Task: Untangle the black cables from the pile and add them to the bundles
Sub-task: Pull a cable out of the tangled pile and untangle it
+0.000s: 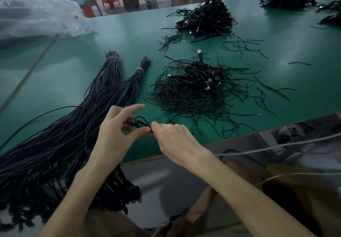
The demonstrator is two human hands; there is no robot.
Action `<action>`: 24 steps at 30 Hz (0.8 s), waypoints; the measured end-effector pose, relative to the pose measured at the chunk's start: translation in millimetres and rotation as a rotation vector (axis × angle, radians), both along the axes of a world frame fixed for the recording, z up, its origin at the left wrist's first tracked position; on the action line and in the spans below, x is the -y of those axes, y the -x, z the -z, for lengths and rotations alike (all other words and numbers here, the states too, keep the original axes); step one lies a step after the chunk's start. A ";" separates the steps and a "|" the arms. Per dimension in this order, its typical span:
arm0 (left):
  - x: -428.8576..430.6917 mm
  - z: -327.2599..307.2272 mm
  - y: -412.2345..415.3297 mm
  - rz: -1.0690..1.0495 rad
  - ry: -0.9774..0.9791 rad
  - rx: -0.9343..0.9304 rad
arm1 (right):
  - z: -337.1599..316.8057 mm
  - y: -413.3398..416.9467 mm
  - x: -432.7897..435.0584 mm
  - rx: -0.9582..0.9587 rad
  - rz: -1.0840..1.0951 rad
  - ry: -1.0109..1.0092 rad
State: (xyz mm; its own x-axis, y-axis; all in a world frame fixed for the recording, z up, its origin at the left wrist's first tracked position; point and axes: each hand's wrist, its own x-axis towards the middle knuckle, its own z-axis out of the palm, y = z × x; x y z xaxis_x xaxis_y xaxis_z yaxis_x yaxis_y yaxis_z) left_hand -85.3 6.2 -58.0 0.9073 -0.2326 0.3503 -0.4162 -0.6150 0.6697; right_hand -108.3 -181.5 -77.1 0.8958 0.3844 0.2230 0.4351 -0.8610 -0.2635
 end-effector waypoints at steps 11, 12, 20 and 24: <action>11.7 -3.5 -22.3 0.344 -0.693 0.209 | 8.4 -10.3 11.2 0.102 0.053 0.059; 13.1 -1.0 -23.7 0.338 -0.670 0.168 | 10.5 -10.0 11.5 0.117 0.060 0.043; 19.9 14.0 -24.2 0.164 -0.544 0.063 | 21.4 -10.8 11.5 0.246 0.062 -0.017; 19.8 15.4 -22.7 0.163 -0.483 0.084 | 22.0 -10.7 12.1 0.234 0.076 -0.046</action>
